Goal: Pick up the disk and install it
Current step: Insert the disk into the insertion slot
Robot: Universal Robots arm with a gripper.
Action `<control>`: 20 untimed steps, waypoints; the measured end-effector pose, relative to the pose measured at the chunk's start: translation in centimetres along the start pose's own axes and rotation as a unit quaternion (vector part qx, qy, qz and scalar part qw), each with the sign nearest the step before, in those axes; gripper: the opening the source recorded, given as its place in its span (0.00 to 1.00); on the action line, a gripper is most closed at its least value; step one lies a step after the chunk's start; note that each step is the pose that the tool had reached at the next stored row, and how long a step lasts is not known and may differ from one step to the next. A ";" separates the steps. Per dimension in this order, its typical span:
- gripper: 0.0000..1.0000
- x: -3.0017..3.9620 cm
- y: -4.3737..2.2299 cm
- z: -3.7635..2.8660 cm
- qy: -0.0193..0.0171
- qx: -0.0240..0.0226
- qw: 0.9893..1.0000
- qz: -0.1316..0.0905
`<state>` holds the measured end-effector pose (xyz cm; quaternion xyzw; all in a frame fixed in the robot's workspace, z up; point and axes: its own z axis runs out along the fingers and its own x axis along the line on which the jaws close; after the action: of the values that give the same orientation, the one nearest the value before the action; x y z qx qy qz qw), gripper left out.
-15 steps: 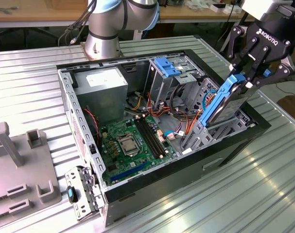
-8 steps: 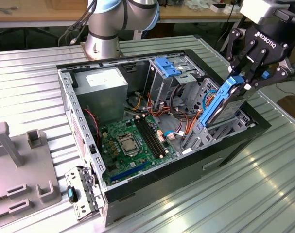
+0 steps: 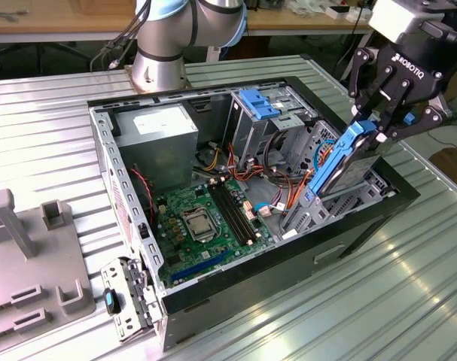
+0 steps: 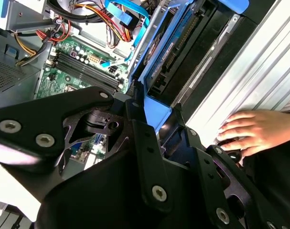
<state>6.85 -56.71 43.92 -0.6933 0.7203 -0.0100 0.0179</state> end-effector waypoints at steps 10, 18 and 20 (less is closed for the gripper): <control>0.37 0.01 0.02 0.57 0.000 0.000 1.000 0.000; 0.37 0.01 0.03 0.91 0.000 0.000 1.000 0.000; 0.37 0.01 0.04 1.00 0.000 0.000 1.000 0.000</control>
<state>6.85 -56.71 42.92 -0.6934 0.7203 -0.0100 0.0179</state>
